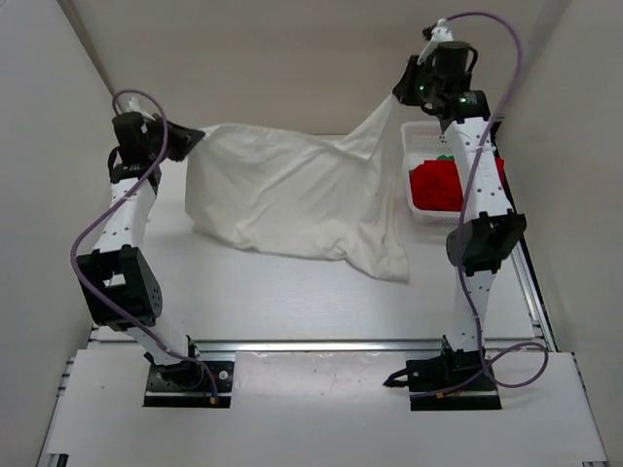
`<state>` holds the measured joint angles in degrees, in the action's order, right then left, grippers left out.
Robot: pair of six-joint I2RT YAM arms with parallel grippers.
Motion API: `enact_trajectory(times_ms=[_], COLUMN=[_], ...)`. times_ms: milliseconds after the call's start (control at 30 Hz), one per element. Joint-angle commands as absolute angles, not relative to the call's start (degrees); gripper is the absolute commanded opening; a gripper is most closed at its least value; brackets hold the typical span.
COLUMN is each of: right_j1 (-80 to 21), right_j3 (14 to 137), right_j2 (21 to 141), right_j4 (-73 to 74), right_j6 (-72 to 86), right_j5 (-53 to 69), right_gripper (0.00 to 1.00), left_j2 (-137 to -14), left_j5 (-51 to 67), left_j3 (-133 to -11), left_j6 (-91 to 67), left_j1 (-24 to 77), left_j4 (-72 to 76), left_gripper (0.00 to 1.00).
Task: Fold and stack the t-shirts
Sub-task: Flatten out the tshirt
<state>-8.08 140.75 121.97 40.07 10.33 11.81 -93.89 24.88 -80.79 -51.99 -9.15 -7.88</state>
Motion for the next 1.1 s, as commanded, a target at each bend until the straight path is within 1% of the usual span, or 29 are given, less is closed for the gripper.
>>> enact_trajectory(times_ms=[0, 33, 67, 133, 233, 333, 367, 400, 433, 467, 500, 533, 567, 633, 667, 700, 733, 767, 833, 900, 1067], right_j1=[-8.69, -8.88, -9.22, -9.41, -9.23, -11.50, -12.12, -12.56, -13.61, -14.41, -14.68, -15.37, -16.08, -18.18, -18.89, -19.24, -19.34, -18.81, -17.93, -19.68, -24.43], right_j3=[141.78, 142.29, 144.91, 146.34, 140.13, 131.95, 125.14, 114.80, 108.69, 96.28, 85.54, 80.21, 71.37, 55.36, 52.06, 45.94, 43.27, 38.98, 32.11, 28.94, 25.23], right_j2=[107.42, 105.14, 104.42, 103.19, 98.54, 93.97, 91.34, 86.62, 81.35, 78.34, 73.53, 69.39, 67.69, 60.59, 59.51, 57.15, 55.39, 54.76, 51.17, 47.84, 36.76], right_j4=[17.61, 14.88, 14.24, 13.71, 15.55, 21.87, 23.19, 21.29, 17.44, 15.14, 12.07, 10.74, 10.55, 8.27, 7.91, 7.74, 7.65, 7.99, 9.05, 11.32, 23.26], right_j6=[12.13, 11.35, 10.21, 9.41, 8.45, 5.80, 5.71, 5.89, 6.24, 7.20, 8.43, 9.22, 10.27, 12.21, 14.04, 16.32, 17.65, 21.23, 24.33, 27.76, 34.19], right_j5=[12.66, 11.79, 11.08, 11.68, 12.92, 10.20, 9.85, 8.19, 6.00, 5.28, 5.19, 5.45, 4.75, 4.13, 3.26, 2.38, 3.07, 3.16, 5.53, 5.54, 2.73], right_gripper=[0.00, 0.00, 0.00, 0.00, 0.00, 0.00, 0.00, 0.00, 0.00, 0.00, 0.00, 0.00, 0.01, 0.00, 0.00, 0.00, 0.00, 0.00, 0.00, 0.00, 0.00], left_j2=[-89.12, -88.95, -88.68, -87.98, -85.53, -80.96, -78.51, -75.62, -72.80, -71.12, -68.23, -65.07, -63.65, -58.03, -56.96, -54.86, -53.36, -52.74, -51.33, -50.72, -43.18], left_j5=[25.93, 26.62, 27.33, 28.65, 28.57, 27.34, 27.07, 26.29, 25.84, 24.80, 23.48, 23.38, 22.51, 20.84, 19.79, 18.64, 19.76, 20.65, 26.25, 28.90, 24.09], left_j3=[-91.13, -93.75, -95.52, -97.29, -97.56, -91.95, -87.76, -82.32, -76.78, -73.68, -67.65, -61.50, -58.30, -46.20, -42.84, -37.58, -32.40, -30.17, -22.88, -20.23, -16.35], left_j6=[-56.42, -57.56, -58.18, -61.07, -61.00, -59.51, -58.11, -57.23, -55.65, -54.24, -53.45, -52.39, -51.25, -49.49, -48.18, -47.82, -48.16, -48.86, -48.87, -46.34, -39.04], left_j1=[-11.42, -12.47, -14.05, -15.81, -18.80, -20.74, -21.00, -20.92, -20.05, -20.39, -19.78, -19.86, -19.52, -18.73, -18.37, -18.11, -18.98, -19.94, -24.67, -28.02, -26.28], left_j4=[0.96, 1.31, 2.36, 4.65, 5.97, 6.85, 7.03, 7.12, 7.99, 8.00, 8.35, 8.70, 8.35, 8.09, 7.13, 6.60, 6.42, 5.98, 5.81, 2.13, -7.19], left_gripper=[0.00, 0.00, 0.00, 0.00, 0.00, 0.00, 0.00, 0.00, 0.00, 0.00, 0.00, 0.00, 0.00, 0.00, 0.00, 0.00, 0.00, 0.00, 0.00, 0.00, 0.00])
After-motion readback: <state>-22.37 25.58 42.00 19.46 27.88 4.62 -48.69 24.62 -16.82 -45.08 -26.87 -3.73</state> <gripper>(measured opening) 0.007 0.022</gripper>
